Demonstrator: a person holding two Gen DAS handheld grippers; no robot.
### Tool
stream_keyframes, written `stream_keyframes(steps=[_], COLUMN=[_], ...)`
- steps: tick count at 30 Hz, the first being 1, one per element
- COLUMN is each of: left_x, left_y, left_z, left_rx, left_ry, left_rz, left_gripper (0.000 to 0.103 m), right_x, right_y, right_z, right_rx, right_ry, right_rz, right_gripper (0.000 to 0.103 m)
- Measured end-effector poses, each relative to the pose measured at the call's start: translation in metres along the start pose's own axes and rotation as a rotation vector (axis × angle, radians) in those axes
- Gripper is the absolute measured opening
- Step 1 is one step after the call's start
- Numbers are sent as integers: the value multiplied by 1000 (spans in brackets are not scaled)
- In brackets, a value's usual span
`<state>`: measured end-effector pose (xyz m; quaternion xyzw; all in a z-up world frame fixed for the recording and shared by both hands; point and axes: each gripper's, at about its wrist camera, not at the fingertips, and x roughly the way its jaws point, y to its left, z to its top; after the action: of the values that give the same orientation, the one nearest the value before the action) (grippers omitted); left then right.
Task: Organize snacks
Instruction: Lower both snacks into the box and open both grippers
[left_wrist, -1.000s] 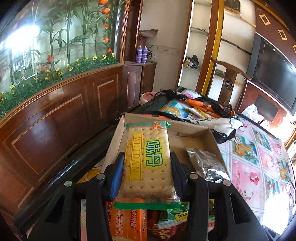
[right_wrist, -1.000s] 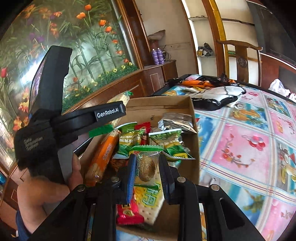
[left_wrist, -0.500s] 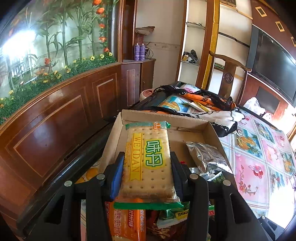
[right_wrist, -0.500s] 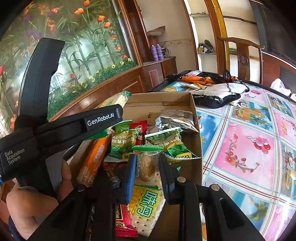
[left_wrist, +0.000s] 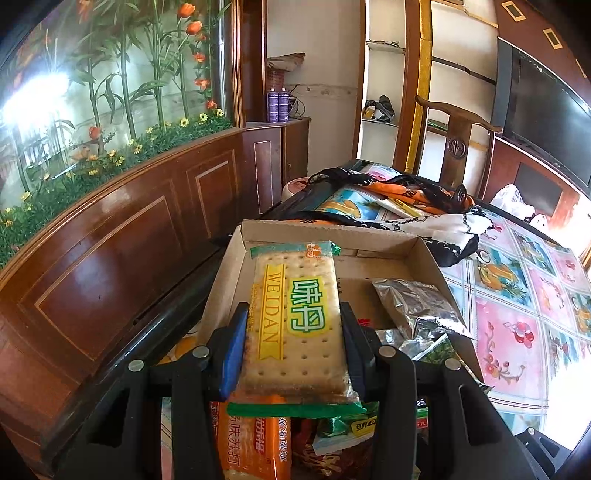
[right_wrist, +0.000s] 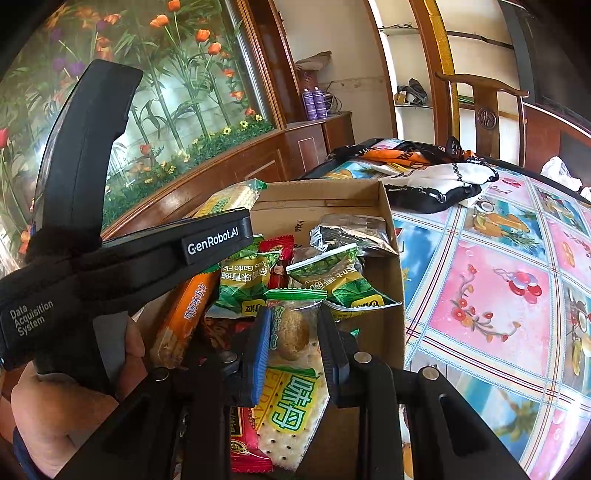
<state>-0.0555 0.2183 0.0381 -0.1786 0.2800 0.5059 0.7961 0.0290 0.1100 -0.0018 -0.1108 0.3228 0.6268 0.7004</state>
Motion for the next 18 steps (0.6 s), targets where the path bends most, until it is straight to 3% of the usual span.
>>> stream_keyframes(steps=[13, 18], left_x=[-5, -5], left_y=[0, 2], left_z=[0, 1], left_rx=[0, -4], left_ry=[-21, -27], left_rz=[8, 7], left_gripper=[46, 53], right_x=[-5, -7], right_y=[1, 3], right_z=[0, 0], right_rx=[-13, -19], right_ry=[-14, -15], right_rz=[3, 9], right_gripper=[28, 31])
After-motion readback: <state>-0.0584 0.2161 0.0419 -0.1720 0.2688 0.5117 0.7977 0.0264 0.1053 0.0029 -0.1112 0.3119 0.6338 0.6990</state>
